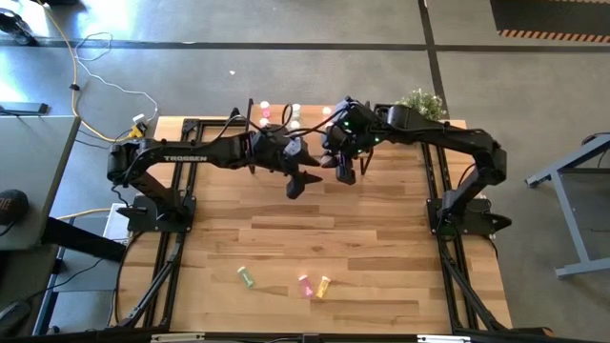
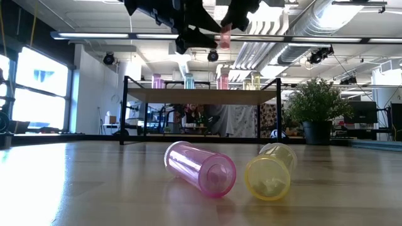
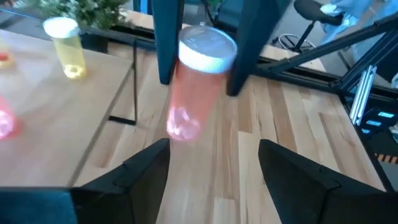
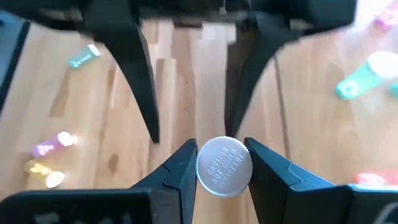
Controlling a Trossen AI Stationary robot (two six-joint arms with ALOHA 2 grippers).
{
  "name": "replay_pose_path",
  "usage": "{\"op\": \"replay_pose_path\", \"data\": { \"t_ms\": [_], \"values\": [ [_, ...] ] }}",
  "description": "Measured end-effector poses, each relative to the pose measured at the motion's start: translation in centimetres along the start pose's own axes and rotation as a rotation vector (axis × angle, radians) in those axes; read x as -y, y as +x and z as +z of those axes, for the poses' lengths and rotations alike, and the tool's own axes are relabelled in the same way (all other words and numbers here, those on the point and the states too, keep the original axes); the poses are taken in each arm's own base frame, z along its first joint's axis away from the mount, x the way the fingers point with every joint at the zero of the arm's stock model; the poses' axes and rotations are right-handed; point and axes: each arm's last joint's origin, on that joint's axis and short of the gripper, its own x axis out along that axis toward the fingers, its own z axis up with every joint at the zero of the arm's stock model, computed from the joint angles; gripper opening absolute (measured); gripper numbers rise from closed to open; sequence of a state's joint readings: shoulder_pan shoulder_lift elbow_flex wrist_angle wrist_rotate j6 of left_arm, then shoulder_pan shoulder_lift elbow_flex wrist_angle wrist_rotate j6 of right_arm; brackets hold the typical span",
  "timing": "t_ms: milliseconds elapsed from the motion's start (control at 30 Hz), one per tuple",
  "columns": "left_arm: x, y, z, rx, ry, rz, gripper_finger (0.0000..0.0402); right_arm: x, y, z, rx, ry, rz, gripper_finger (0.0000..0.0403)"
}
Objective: Pick and place medicine bottles onto shelf by color
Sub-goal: Put the orange pill bottle on the shelf aligned with the other orange pill bottles
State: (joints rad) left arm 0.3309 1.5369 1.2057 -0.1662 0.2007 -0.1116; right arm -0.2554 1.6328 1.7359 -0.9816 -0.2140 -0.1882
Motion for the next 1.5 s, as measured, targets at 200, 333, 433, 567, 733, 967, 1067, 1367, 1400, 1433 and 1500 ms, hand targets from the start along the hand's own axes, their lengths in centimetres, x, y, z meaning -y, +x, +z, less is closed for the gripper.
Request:
{"op": "replay_pose_path", "data": {
  "t_ms": [200,333,433,567,733,967,1067,1367,1400,1433,1500],
  "values": [
    [0.1,-1.5,0.0,-0.043,-0.005,0.026,0.0239,-0.1,-2.2,-0.2,0.023,-0.031,-0.075,0.0103],
    [0.3,-2.8,0.6,-0.005,0.033,0.071,0.0239,0.1,-4.4,-0.5,0.063,-0.025,-0.132,0.0103],
    [0.4,-3.5,0.9,0.015,0.060,0.111,0.0239,0.4,-6.0,-0.8,0.091,-0.014,-0.196,0.0103],
    [0.5,-4.8,1.4,0.054,0.090,0.162,0.0239,0.9,-8.0,-1.2,0.130,0.038,-0.274,0.0103],
    [0.8,-6.2,2.0,0.092,0.145,0.204,0.0239,1.7,-7.8,-1.5,0.170,0.161,-0.289,0.0103],
    [1.0,-7.9,2.6,0.135,0.213,0.276,0.0239,2.8,-2.5,-3.2,0.199,0.233,-0.274,0.0103],
    [1.0,-8.3,2.7,0.143,0.224,0.310,0.0239,3.0,-1.1,-4.0,0.192,0.236,-0.273,0.0103],
    [0.9,-8.4,2.7,0.145,0.222,0.329,0.0239,3.4,1.4,-5.0,0.177,0.192,-0.278,0.0103],
    [0.9,-8.4,2.7,0.145,0.222,0.330,0.0239,3.5,1.7,-5.0,0.163,0.181,-0.278,0.0103],
    [0.9,-8.4,2.7,0.145,0.222,0.330,0.0239,3.6,2.1,-5.1,0.150,0.173,-0.277,0.0103],
    [1.0,-8.4,2.7,0.144,0.222,0.330,0.0239,3.8,2.7,-5.2,0.128,0.160,-0.274,0.0103]
  ]
}}
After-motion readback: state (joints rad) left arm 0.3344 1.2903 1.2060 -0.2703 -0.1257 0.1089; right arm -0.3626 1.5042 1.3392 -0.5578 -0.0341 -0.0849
